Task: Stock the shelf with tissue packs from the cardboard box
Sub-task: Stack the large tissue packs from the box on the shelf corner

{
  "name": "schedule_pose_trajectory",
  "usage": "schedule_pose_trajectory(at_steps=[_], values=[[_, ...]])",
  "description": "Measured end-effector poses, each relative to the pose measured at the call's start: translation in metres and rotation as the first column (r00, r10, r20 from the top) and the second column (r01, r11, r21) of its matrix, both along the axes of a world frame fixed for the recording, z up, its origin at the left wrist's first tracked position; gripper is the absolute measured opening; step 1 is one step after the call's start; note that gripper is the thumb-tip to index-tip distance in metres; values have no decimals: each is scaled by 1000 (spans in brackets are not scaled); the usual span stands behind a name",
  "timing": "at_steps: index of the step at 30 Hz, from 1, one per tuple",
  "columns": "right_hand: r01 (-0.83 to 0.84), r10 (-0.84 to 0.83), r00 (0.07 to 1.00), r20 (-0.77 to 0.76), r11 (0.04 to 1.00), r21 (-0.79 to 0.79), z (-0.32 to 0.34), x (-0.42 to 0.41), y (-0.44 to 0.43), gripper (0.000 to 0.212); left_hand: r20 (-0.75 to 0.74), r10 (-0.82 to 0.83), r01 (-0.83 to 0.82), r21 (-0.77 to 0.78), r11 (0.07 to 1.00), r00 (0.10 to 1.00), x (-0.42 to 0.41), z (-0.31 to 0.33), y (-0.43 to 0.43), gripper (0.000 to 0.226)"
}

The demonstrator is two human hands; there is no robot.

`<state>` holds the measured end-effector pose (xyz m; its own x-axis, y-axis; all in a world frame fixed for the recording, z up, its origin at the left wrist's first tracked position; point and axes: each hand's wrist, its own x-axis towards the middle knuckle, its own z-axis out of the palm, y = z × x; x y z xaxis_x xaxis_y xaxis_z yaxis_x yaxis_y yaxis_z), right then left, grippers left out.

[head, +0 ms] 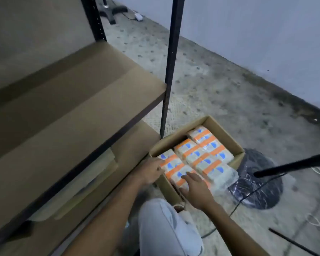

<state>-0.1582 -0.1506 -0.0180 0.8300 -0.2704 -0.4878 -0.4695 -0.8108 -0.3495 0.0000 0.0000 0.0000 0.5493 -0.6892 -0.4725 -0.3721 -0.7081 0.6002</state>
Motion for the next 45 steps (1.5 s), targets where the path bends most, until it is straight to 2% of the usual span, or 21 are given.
schedule_pose_trajectory(at_steps=[4, 7, 9, 13, 20, 26, 31, 34, 37, 45], values=[[-61, 60, 998, -7, 985, -160, -48, 0, -1, 54, 153, -237, 236, 25, 971, 959, 13, -59, -22, 53], [-85, 94, 996, 13, 946, -313, -78, -6, -2, 54, 244, -411, 407, 68, 911, 878, 19, -101, -37, 56], [-81, 114, 991, 65, 921, -381, -87, -7, -6, 58, 261, -500, 490, 106, 865, 826, 21, -118, -42, 60], [-126, 175, 981, 78, 896, -425, -97, -11, -14, 76, 234, -543, 533, 108, 839, 807, 23, -146, -42, 71], [-166, 275, 949, 154, 852, -497, -102, -17, -20, 56, 313, -516, 509, 110, 854, 797, 19, -151, -43, 79], [-139, 261, 932, 251, 898, -417, -91, -18, -25, 46, 322, -469, 470, 77, 879, 823, 5, -148, -42, 82], [-98, 207, 918, 339, 945, -311, -74, -19, -33, 40, 407, -301, 382, -134, 914, 863, -9, -157, -40, 63], [-88, 189, 909, 371, 959, -270, -66, -24, -36, 39, 394, -174, 302, -291, 908, 903, -18, -163, -39, 63], [-84, 189, 906, 378, 957, -278, -59, -33, -36, 42, 371, -72, 232, -406, 884, 926, -30, -161, -40, 60], [-35, 248, 839, 485, 913, -406, -22, -48, -30, 38, 408, 71, 187, -557, 809, 910, -45, -123, -38, 48]])
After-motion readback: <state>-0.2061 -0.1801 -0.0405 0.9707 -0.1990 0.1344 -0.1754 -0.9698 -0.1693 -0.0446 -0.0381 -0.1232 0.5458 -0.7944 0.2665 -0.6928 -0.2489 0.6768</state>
